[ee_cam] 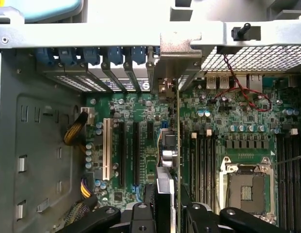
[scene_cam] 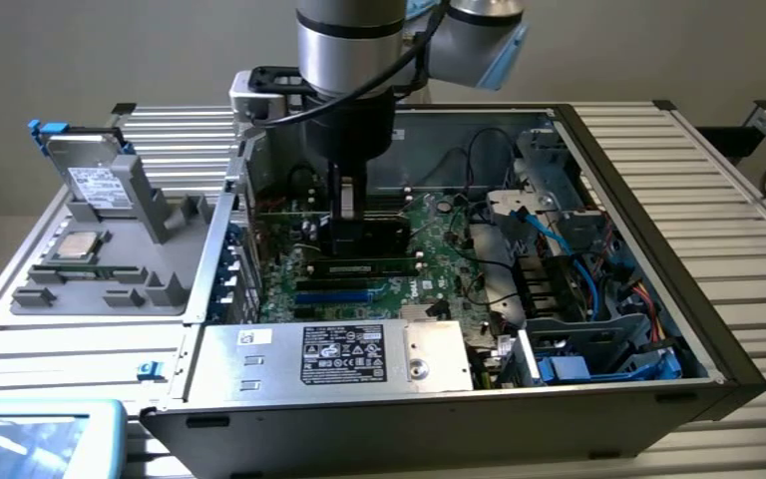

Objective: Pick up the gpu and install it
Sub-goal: 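Insert the gpu into the slot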

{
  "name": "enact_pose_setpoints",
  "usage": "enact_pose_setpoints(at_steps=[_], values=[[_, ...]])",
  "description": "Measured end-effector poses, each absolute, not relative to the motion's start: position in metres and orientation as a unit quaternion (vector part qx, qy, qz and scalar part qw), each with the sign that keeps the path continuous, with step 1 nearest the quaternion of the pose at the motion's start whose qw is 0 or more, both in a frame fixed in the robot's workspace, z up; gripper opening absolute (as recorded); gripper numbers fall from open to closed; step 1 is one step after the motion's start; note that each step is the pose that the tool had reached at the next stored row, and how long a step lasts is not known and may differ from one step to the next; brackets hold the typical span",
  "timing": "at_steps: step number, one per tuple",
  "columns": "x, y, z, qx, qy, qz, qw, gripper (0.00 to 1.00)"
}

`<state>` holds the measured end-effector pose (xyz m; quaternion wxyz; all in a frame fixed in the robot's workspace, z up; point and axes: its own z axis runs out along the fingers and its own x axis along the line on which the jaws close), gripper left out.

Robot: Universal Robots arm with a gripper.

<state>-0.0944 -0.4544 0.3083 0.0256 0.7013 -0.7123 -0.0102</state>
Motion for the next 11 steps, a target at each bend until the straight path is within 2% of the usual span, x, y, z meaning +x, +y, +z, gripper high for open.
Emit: enact_pose_setpoints(at_steps=[11], values=[[-0.094, -0.462, 0.289, 0.701, -0.712, -0.014, 0.023, 0.29]])
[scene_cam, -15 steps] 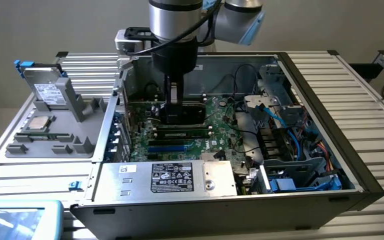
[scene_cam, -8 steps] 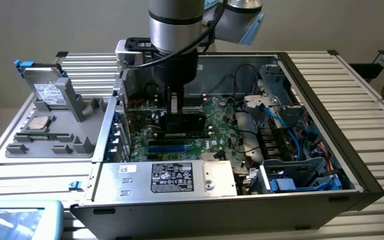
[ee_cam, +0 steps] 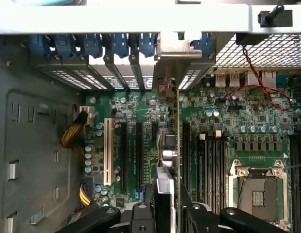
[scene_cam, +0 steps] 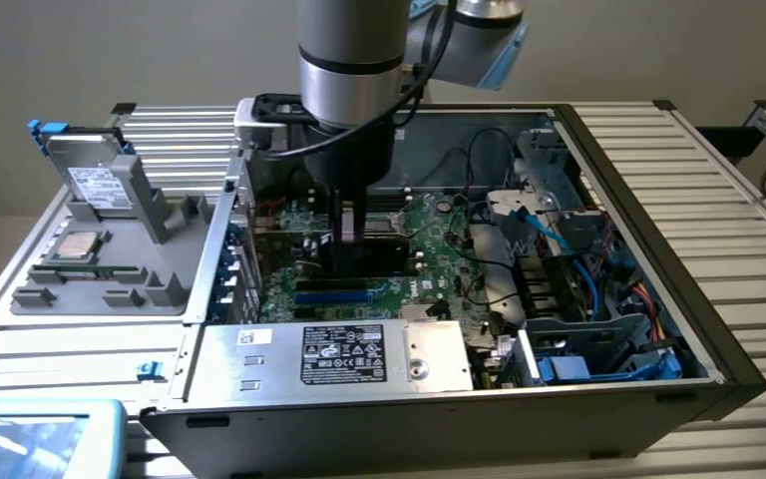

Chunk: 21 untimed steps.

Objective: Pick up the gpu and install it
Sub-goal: 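Insert the gpu into the slot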

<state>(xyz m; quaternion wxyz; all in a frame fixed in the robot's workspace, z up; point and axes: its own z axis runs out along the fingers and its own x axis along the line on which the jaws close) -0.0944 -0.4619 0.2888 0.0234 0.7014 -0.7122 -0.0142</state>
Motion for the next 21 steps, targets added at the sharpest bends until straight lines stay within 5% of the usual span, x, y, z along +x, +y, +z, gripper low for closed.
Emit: enact_pose_setpoints(at_steps=[21], values=[[-0.098, -0.462, 0.267, 0.702, -0.712, -0.016, 0.020, 0.29]])
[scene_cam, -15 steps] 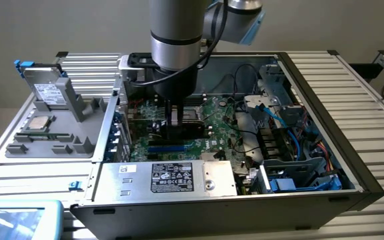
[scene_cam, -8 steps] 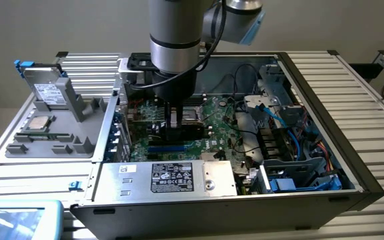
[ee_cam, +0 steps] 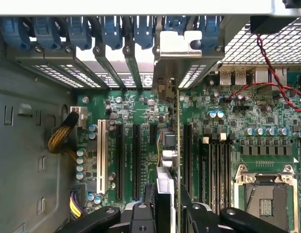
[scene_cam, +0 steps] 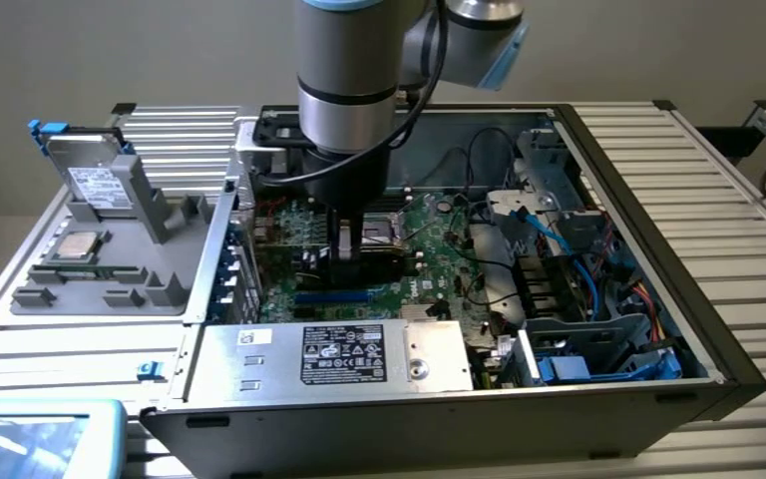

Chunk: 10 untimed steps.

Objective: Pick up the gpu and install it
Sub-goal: 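Insert the gpu into the slot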

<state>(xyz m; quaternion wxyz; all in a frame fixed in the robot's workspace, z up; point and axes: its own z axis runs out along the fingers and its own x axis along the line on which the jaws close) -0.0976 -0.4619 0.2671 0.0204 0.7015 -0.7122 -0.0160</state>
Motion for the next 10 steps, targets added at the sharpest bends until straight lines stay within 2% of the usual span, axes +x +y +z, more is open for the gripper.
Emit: enact_pose_setpoints(at_steps=[10], values=[[-0.1023, -0.4618, 0.2589, 0.702, -0.712, -0.017, 0.016, 0.29]])
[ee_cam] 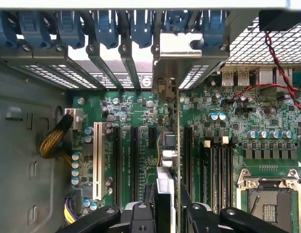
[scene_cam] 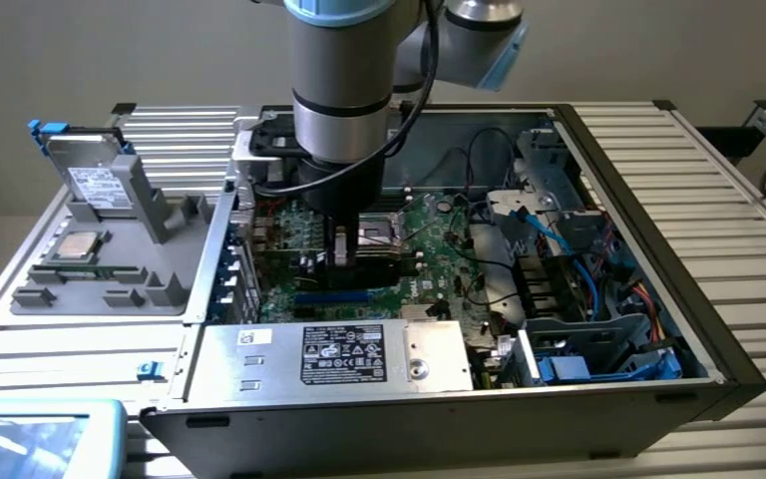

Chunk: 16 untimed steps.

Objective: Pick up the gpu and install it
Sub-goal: 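Insert the gpu into the slot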

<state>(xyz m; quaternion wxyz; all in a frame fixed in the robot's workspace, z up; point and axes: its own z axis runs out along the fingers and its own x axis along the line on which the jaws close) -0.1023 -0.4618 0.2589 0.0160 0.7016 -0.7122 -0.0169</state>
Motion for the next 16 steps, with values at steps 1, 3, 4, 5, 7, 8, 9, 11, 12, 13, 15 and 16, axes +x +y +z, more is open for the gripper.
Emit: enact_pose_setpoints(at_steps=[1, 3, 4, 5, 7, 8, 9, 11, 12, 13, 15, 16], values=[[-0.1028, -0.4618, 0.2586, 0.702, -0.712, -0.017, 0.015, 0.29], [-0.1035, -0.4616, 0.2580, 0.702, -0.712, -0.018, 0.013, 0.29], [-0.1036, -0.4616, 0.2577, 0.702, -0.712, -0.019, 0.012, 0.29], [-0.1039, -0.4615, 0.2573, 0.702, -0.712, -0.019, 0.012, 0.29], [-0.1042, -0.4615, 0.2568, 0.702, -0.712, -0.020, 0.011, 0.29], [-0.1042, -0.4615, 0.2568, 0.702, -0.712, -0.020, 0.011, 0.29], [-0.1042, -0.4615, 0.2568, 0.702, -0.712, -0.020, 0.011, 0.29], [-0.1047, -0.4615, 0.2562, 0.702, -0.712, -0.020, 0.011, 0.29], [-0.1051, -0.4615, 0.2559, 0.702, -0.712, -0.020, 0.011, 0.29], [-0.1054, -0.4615, 0.2556, 0.702, -0.712, -0.020, 0.011, 0.29], [-0.1058, -0.4613, 0.2549, 0.702, -0.712, -0.020, 0.011, 0.29], [-0.1061, -0.4611, 0.2545, 0.702, -0.712, -0.020, 0.011, 0.29]])
